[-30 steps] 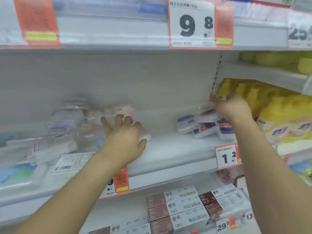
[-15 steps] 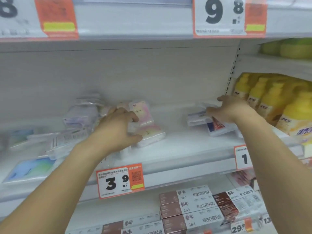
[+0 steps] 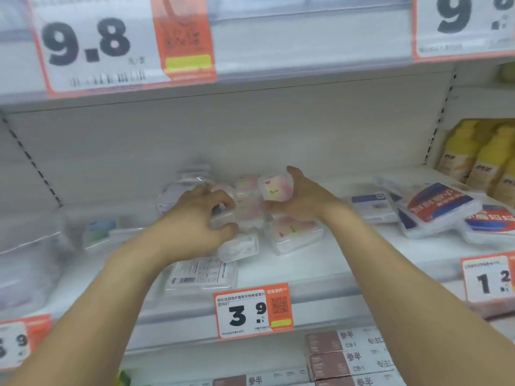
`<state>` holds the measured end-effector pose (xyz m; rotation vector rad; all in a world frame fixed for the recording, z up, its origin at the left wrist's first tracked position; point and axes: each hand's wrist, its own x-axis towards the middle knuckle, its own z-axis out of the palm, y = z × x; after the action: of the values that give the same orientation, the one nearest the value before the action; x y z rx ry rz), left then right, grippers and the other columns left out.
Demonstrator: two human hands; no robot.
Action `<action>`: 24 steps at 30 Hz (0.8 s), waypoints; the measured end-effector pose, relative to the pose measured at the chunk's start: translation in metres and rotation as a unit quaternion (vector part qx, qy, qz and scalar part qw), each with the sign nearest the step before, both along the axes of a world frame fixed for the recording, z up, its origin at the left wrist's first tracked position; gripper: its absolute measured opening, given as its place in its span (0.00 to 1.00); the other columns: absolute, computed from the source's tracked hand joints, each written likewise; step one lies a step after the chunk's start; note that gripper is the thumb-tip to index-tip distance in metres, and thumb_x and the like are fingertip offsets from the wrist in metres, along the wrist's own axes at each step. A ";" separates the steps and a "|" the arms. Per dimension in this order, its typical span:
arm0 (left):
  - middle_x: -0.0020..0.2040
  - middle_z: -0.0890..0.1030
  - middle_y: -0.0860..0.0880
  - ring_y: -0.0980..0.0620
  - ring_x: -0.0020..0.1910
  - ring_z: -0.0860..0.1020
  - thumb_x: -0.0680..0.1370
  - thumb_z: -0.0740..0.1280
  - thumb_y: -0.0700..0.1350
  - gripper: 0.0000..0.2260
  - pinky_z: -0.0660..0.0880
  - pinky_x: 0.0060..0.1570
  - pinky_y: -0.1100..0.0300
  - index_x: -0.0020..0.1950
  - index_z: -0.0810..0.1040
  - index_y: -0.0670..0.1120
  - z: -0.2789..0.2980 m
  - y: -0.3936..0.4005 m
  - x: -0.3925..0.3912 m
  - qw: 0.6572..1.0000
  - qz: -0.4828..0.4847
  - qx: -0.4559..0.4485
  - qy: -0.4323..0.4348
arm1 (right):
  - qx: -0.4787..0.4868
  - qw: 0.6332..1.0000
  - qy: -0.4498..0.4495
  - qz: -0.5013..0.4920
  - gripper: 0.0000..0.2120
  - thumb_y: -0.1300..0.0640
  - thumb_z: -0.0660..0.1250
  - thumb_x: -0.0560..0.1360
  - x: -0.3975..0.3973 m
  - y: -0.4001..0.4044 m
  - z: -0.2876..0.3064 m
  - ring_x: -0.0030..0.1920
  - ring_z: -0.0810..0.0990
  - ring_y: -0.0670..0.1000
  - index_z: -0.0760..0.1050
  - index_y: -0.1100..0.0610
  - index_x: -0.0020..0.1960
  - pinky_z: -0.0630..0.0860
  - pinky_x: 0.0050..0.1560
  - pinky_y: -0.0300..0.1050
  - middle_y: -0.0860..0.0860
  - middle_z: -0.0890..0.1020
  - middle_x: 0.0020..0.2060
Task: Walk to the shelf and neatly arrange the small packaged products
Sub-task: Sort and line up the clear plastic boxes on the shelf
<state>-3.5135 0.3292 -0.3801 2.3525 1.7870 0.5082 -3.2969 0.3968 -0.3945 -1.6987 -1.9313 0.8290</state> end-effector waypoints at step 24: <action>0.72 0.61 0.58 0.57 0.72 0.61 0.66 0.73 0.66 0.35 0.63 0.65 0.61 0.70 0.65 0.66 0.003 -0.004 -0.013 0.994 -0.019 -0.105 -0.017 | 0.052 0.989 0.111 -0.077 0.31 0.50 0.80 0.66 0.030 0.012 0.022 0.52 0.80 0.51 0.73 0.52 0.66 0.74 0.43 0.42 0.51 0.79 0.57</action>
<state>-3.5261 0.3252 -0.3767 2.2172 1.6873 0.3330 -3.2669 0.4085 -0.3723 -1.5989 -1.6444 0.8073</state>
